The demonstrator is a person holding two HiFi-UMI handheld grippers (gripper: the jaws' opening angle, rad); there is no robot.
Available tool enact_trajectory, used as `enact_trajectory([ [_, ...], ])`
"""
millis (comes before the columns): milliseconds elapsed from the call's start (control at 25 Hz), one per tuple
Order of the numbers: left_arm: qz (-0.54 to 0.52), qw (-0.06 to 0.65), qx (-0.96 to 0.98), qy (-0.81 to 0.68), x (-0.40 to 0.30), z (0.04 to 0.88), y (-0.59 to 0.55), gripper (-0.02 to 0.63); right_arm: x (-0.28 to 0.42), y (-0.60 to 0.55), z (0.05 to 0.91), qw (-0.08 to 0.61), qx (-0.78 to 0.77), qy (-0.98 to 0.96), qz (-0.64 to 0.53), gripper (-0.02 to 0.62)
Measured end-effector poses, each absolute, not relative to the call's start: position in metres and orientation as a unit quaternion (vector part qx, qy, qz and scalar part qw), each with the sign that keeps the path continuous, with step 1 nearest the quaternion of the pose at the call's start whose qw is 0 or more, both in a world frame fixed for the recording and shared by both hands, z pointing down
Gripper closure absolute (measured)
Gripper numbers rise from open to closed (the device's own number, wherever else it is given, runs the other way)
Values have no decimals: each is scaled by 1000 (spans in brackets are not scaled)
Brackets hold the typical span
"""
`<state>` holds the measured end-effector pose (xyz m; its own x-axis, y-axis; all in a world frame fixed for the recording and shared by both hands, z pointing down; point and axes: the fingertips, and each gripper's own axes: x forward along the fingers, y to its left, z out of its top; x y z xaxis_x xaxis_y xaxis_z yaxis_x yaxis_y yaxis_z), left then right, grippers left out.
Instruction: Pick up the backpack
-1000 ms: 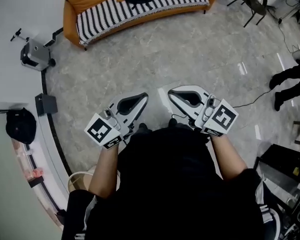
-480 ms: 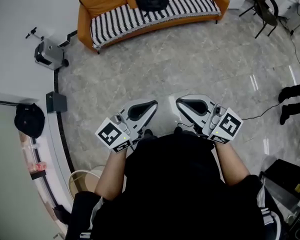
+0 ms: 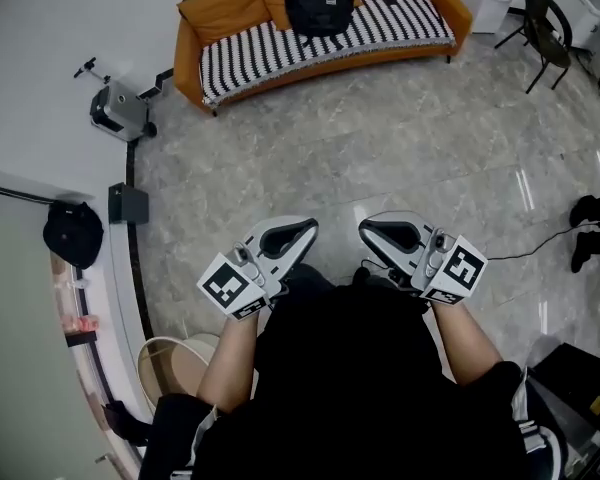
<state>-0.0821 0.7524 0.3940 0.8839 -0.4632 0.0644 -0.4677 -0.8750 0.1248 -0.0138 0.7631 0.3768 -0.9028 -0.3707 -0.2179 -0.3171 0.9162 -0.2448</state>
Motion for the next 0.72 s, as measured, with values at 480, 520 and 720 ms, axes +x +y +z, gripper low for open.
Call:
enact_trajectory([
  [480, 16, 89, 965, -244, -92, 410, 747, 583, -32, 744, 388, 133, -164, 968, -133, 568],
  [520, 14, 90, 966, -241, -90, 411, 741, 583, -32, 741, 389, 130, -166, 969, -132, 568],
  [720, -10, 90, 966, -240, -83, 412, 711, 583, -17, 723, 396, 118, -192, 965, -134, 568],
])
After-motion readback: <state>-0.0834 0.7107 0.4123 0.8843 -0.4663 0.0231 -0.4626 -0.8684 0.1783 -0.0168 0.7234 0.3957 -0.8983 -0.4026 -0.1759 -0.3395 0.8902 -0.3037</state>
